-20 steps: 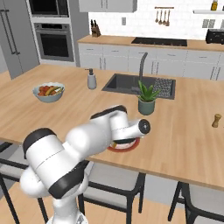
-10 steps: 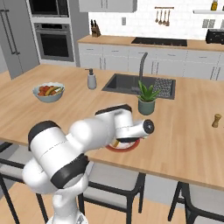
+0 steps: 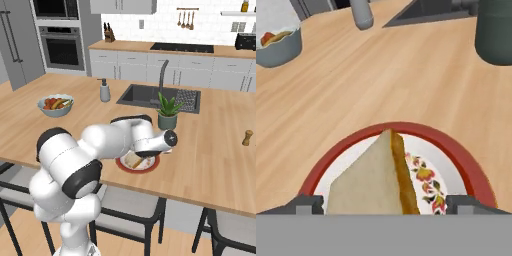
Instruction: Start the toaster. Once the lever pops up, take the bread to the plate on the dining counter.
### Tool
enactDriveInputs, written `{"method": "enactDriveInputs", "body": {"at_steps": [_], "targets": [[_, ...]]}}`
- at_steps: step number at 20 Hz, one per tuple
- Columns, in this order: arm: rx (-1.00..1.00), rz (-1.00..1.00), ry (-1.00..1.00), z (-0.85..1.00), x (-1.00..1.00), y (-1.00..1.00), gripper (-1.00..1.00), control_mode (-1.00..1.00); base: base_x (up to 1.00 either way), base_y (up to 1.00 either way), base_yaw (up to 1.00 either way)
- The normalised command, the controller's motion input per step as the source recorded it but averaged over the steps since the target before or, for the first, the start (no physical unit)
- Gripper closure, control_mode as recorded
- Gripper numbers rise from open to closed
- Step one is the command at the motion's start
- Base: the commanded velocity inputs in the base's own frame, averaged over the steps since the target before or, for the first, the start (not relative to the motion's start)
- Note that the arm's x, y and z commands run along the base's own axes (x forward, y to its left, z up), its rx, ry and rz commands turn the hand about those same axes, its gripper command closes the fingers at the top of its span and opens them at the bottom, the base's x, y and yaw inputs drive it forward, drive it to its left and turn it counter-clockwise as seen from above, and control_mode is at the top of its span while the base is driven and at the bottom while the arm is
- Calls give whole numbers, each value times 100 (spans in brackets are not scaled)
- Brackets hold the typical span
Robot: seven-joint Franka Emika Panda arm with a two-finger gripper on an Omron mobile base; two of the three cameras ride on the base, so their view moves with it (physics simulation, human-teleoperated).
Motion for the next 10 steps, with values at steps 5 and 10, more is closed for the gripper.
{"method": "enactDriveInputs", "body": {"at_steps": [5, 10], "targets": [[-21, 0, 2, 0, 9, -19, -100, -100, 0, 0, 0], [-20, 0, 0, 5, -3, 3, -100, -100, 0, 0, 0]]}}
